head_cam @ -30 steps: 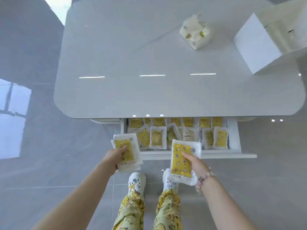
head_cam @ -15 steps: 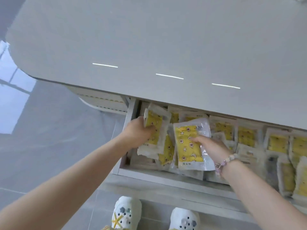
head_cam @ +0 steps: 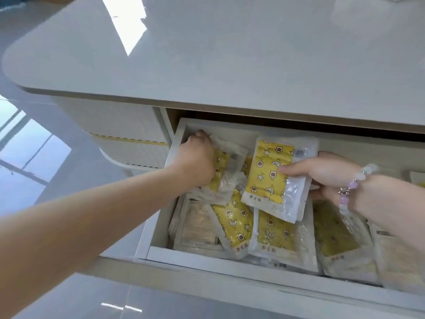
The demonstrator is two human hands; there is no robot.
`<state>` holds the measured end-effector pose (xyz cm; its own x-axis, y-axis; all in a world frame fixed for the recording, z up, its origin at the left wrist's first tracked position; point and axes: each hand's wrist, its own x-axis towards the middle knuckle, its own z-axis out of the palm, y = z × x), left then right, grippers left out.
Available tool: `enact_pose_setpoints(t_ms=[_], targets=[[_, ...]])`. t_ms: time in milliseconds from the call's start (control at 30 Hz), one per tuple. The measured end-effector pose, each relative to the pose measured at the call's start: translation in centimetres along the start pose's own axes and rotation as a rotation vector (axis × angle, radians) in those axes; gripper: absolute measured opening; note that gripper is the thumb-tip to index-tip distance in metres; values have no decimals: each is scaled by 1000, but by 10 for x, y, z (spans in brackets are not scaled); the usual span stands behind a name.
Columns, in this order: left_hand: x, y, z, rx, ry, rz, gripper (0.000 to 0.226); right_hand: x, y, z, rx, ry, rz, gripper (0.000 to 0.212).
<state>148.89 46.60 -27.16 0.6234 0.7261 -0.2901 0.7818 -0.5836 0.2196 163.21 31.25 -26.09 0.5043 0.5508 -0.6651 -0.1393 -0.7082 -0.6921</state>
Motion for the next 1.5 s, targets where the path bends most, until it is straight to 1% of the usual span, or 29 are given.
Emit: enact_pose_setpoints(t_ms=[67,133,200,233,267,300,333,400,433,467,533,567,633,667,733,800,833,933,1033,1133,1267,1333,1400,1500], targets=[[0,-2,2,82,25,15,54,1,-7,-3,9,9,-8,21],[-1,-1,4,176,67,69,51,4,-13,-4,17,11,-14,28],[1,0,1,347,150,194,55,6,-16,-2,10,-19,-13,31],[0,2,-4,377,186,262,56,8,-16,-2,11,-45,-9,29],[-2,4,-9,324,189,297,55,7,-16,-2,27,-72,-8,24],[-6,7,-14,173,152,314,51,6,-15,-2,56,-106,-15,17],[-11,12,-21,-105,59,251,45,3,-16,-2,88,-136,-16,12],[-23,21,-31,-688,-267,35,37,-1,-15,-2,153,-206,-38,9],[-27,23,-31,-845,-389,-23,33,0,-15,-1,170,-223,-41,11],[-28,24,-27,-872,-455,-5,26,-2,-14,1,166,-245,-36,10],[-26,24,-20,-850,-452,29,15,2,-14,3,151,-264,-10,6],[-24,23,-17,-866,-431,15,15,3,-15,3,124,-255,-3,9],[-17,21,-13,-905,-398,-45,16,5,-14,-2,65,-177,-7,25],[-13,20,-12,-910,-386,-77,20,4,-15,-6,57,-133,-15,27],[-5,20,-9,-864,-364,-124,37,-2,-15,-18,31,-68,-34,19],[3,25,-6,-737,-314,-131,51,-7,-9,-29,-18,17,-31,13],[6,28,-4,-686,-282,-125,51,-7,-6,-31,-44,61,-26,11],[9,35,-1,-563,-232,-87,29,-8,0,-33,-177,128,-48,3],[5,37,2,-438,-201,-75,26,-7,2,-32,-271,132,-65,8],[5,33,6,-425,-188,-91,19,-7,4,-26,-305,156,-80,11],[7,31,4,-419,-204,-106,27,-6,0,-17,-365,148,-136,11],[10,33,-1,-385,-221,-78,25,-4,-4,-13,-382,129,-140,10],[13,34,-4,-304,-245,-35,25,0,-8,-9,-431,127,-165,10],[19,35,-9,-165,-240,19,33,4,-10,-5,-481,141,-193,10]])
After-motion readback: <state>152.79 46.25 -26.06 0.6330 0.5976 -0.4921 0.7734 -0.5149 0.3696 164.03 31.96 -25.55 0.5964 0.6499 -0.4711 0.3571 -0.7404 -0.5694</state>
